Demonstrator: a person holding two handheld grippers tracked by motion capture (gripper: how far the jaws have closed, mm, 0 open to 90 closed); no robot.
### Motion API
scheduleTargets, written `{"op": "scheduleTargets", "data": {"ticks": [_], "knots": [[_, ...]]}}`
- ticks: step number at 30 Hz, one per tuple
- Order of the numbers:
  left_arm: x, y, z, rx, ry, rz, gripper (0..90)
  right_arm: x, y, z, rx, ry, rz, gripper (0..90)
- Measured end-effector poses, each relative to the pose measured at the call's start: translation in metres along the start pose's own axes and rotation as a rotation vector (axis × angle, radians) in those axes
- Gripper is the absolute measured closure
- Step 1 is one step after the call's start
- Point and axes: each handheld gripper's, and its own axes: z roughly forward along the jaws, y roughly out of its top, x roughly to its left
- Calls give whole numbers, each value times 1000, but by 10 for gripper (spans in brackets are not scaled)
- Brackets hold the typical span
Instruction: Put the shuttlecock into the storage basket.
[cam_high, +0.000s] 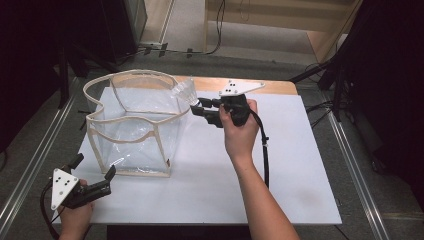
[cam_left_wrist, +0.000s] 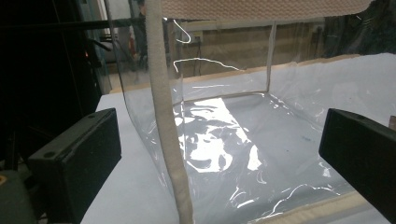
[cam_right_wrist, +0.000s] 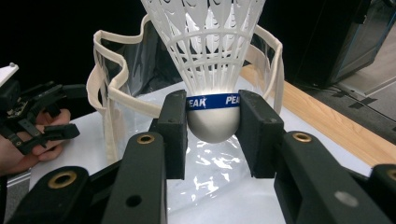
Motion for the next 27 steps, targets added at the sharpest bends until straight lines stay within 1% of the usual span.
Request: {"op": "scheduleTargets", "data": {"ticks": [11, 16, 27], "knots": [[0, 0, 0, 3, 0, -1, 0, 1, 8, 13, -1, 17, -4, 628], [0, 0, 0, 1, -1, -1, 0, 1, 9, 19, -3, 27, -1, 628], [0, 0, 0, 1, -1, 0, 0, 2, 10, 29, 1, 33, 1, 628]]}}
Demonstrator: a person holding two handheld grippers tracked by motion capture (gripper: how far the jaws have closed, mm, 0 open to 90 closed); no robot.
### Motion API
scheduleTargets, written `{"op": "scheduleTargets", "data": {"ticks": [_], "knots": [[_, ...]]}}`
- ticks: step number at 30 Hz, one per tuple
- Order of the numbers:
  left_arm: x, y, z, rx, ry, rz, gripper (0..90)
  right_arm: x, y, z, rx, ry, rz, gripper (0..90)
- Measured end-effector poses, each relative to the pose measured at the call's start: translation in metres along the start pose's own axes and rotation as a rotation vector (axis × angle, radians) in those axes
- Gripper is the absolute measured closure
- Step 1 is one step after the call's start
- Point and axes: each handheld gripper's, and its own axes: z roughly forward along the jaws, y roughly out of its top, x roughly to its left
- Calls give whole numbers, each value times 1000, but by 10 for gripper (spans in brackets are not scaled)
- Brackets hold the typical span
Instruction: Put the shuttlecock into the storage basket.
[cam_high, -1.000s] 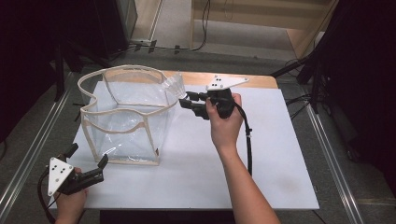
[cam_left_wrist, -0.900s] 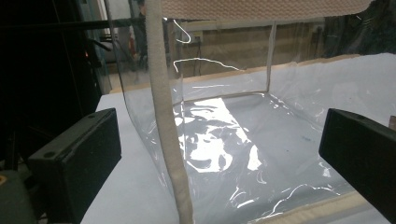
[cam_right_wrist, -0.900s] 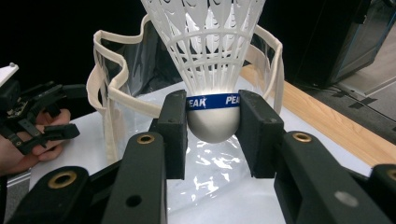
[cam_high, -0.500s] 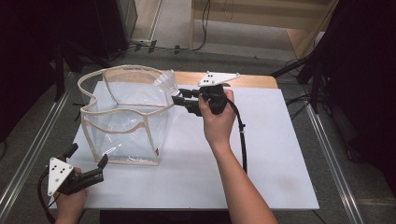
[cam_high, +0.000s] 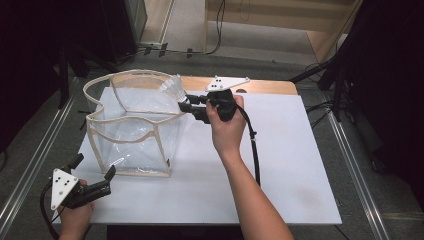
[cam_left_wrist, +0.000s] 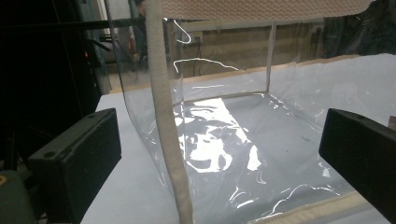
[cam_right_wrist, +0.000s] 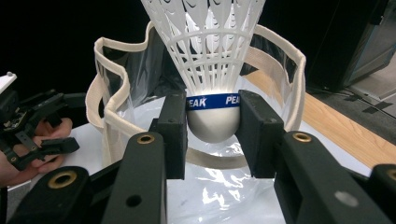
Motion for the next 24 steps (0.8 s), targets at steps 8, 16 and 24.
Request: {"op": "scheduleTargets", "data": {"ticks": [8, 16, 24], "knots": [[0, 0, 0, 0, -1, 0, 0, 1, 2, 8, 1, 4, 2, 629], [0, 0, 0, -1, -1, 0, 0, 2, 1, 13, 19, 10, 27, 510], [0, 0, 0, 0, -1, -2, 0, 4, 0, 0, -5, -35, 24, 268]]}}
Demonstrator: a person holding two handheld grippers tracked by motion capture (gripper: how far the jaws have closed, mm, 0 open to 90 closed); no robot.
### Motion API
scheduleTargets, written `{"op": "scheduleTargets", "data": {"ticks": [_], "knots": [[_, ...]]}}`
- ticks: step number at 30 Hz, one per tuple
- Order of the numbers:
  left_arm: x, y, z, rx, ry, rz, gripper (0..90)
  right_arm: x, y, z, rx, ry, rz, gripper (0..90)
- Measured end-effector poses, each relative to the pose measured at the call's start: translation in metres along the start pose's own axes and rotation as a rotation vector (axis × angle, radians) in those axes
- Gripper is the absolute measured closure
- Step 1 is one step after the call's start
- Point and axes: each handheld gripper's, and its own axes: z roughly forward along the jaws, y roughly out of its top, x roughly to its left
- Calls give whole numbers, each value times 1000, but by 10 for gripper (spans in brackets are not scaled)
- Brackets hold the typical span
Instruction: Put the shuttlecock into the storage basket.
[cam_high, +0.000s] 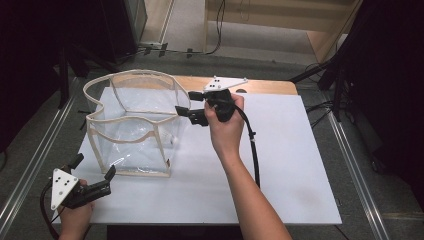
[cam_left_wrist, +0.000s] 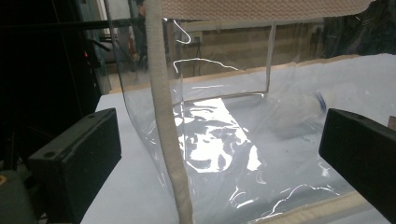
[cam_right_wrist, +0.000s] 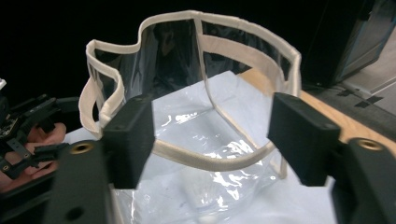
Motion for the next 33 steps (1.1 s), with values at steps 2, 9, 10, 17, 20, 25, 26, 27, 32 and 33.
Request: {"op": "scheduleTargets", "data": {"ticks": [2, 9, 10, 17, 20, 25, 26, 27, 32, 33], "knots": [[0, 0, 0, 0, 0, 0, 0, 0, -1, -5, -7, -6, -7, 228], [0, 0, 0, 1, 0, 1, 0, 2, -12, -23, -20, -33, -46, 69], [0, 0, 0, 1, 1, 1, 0, 2, -15, -25, -25, -53, -51, 0], [0, 0, 0, 1, 0, 0, 0, 0, -29, -39, -29, -80, -62, 0], [0, 0, 0, 1, 0, 0, 0, -1, -33, -43, -29, -81, -56, 0], [0, 0, 0, 1, 1, 0, 0, -4, -46, -51, -25, -94, -53, 0], [0, 0, 0, 2, 1, 0, 0, -5, -48, -52, -23, -96, -52, 0], [0, 0, 0, 2, 1, 1, 0, -6, -50, -53, -21, -104, -52, 0], [0, 0, 0, 2, 1, 0, 0, -8, -63, -62, -26, -122, -39, 0], [0, 0, 0, 2, 2, 0, 0, -9, -65, -64, -26, -121, -38, 0]]}}
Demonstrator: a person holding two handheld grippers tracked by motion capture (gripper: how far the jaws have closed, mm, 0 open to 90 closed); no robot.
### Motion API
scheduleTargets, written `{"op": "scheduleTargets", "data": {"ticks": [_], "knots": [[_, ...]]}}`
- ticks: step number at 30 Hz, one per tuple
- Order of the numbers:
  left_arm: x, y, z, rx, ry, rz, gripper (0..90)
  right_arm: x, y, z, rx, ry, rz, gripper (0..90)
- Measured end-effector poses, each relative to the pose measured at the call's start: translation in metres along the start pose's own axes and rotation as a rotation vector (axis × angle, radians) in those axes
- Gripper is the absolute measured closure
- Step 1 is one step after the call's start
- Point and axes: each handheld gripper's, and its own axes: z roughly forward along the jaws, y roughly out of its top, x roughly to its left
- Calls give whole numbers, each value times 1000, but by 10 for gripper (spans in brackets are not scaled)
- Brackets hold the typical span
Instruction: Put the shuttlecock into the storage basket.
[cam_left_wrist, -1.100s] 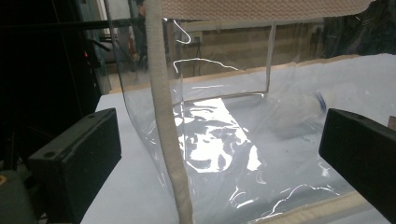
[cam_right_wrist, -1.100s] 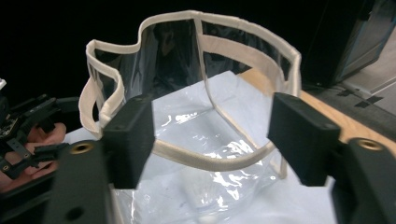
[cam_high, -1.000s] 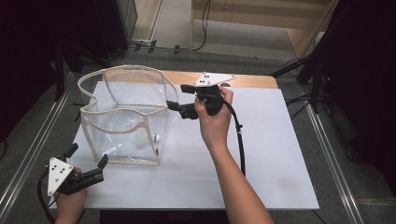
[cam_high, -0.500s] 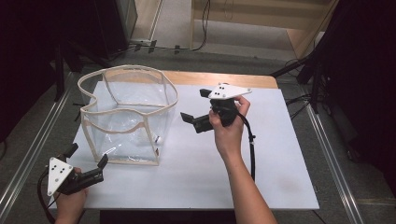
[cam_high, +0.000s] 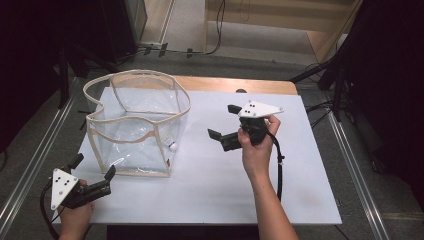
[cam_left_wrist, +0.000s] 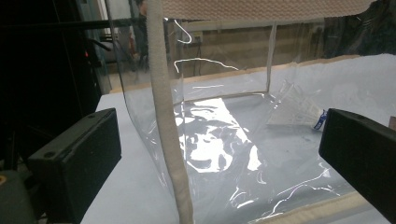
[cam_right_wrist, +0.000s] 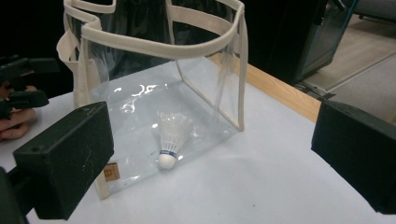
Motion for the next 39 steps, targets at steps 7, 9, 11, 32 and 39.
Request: {"op": "scheduleTargets", "data": {"ticks": [7, 9, 11, 32, 39], "knots": [[0, 0, 0, 0, 0, 0, 0, -5, -16, -11, -8, -17, 25, 0], [0, 0, 0, -1, -1, 2, 0, -6, -20, -14, -11, -20, 34, 0], [0, 0, 0, 0, -1, 3, 0, -7, -24, -17, -10, -27, 36, 0], [-1, 0, 0, -1, -4, 9, 0, -15, -61, -37, -6, -74, 78, 0], [-1, 0, 0, -3, -4, 8, 0, -17, -70, -44, -3, -87, 82, 0]]}}
